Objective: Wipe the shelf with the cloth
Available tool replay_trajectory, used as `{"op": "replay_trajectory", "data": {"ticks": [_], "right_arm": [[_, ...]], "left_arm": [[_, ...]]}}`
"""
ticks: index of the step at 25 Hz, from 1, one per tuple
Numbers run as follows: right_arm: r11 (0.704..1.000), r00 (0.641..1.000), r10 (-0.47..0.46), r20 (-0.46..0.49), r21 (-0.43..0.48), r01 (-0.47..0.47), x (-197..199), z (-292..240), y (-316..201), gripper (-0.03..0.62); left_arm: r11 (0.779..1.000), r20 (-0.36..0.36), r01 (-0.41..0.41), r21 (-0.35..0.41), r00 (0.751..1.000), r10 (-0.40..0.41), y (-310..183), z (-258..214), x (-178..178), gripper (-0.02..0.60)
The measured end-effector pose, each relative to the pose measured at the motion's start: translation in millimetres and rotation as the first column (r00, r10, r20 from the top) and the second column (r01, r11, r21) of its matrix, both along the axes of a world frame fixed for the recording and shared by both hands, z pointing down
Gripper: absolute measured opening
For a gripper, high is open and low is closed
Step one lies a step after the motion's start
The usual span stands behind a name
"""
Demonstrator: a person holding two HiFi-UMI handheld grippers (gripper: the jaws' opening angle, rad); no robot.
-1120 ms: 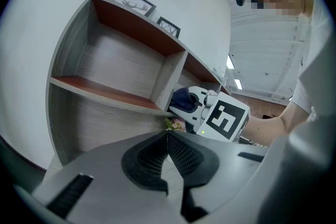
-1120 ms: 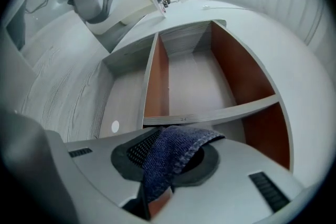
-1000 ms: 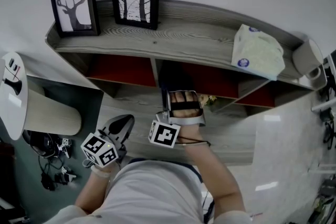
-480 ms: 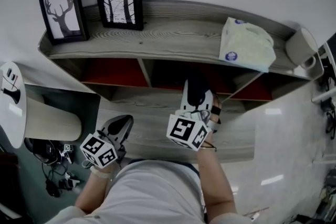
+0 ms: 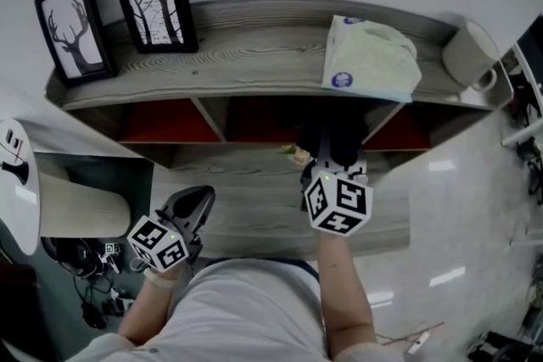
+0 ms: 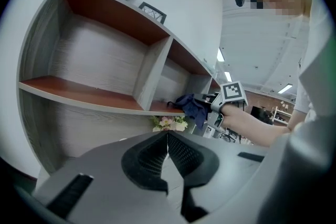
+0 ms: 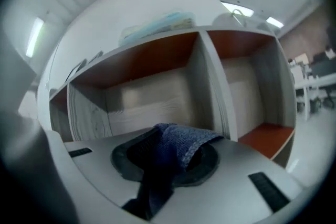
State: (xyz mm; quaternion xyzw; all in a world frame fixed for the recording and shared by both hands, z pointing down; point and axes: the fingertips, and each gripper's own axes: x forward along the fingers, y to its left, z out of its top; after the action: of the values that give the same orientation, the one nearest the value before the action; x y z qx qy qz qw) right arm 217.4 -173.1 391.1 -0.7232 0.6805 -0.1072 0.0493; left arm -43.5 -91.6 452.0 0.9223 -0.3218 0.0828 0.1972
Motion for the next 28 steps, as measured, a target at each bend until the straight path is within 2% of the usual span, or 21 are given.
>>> {"op": "replay_trajectory", "data": {"ticks": [3, 7, 12, 15, 17, 22, 25, 28], "right_arm": [[0.999, 0.974, 0.024, 0.223, 0.024, -0.030, 14, 6, -1, 0.074], [0.995, 0.894, 0.046, 0.445, 0.055, -0.079, 31, 7, -2, 0.074], [0.984, 0.734, 0.061, 0.676, 0.081, -0.156, 49, 11, -4, 0.074], [0.970, 0.607, 0.074, 0.791, 0.083, -0.227, 64, 19, -3, 0.072], [0.960, 0.523, 0.074, 0.849, 0.082, -0.269, 72, 24, -4, 0.072], [0.942, 0.358, 0.053, 0.932, 0.072, -0.327, 79, 27, -7, 0.072], [0.942, 0.305, 0.030, 0.952, 0.075, -0.328, 81, 24, -9, 0.072], [0.939, 0.292, -0.019, 0.956, 0.117, -0.322, 81, 13, -11, 0.072]], "left_arm": [[1.000, -0.002, -0.003, 0.000, 1.000, 0.003, 0, -2, 6, 0.017], [1.000, 0.001, 0.004, -0.003, 1.000, -0.004, 0, -1, 8, 0.017], [1.000, 0.010, 0.017, -0.013, 1.000, -0.017, 1, 2, 7, 0.016], [1.000, 0.013, 0.021, -0.017, 1.000, -0.020, 2, 3, 8, 0.017], [1.000, 0.013, 0.021, -0.016, 1.000, -0.021, 2, 3, 10, 0.016], [0.999, 0.010, 0.035, -0.011, 0.999, -0.035, -1, 2, 8, 0.017], [0.999, 0.010, 0.048, -0.013, 0.999, -0.047, -2, 2, 3, 0.017], [0.998, 0.008, 0.056, -0.016, 0.998, -0.056, -2, 3, 0, 0.015]]}}
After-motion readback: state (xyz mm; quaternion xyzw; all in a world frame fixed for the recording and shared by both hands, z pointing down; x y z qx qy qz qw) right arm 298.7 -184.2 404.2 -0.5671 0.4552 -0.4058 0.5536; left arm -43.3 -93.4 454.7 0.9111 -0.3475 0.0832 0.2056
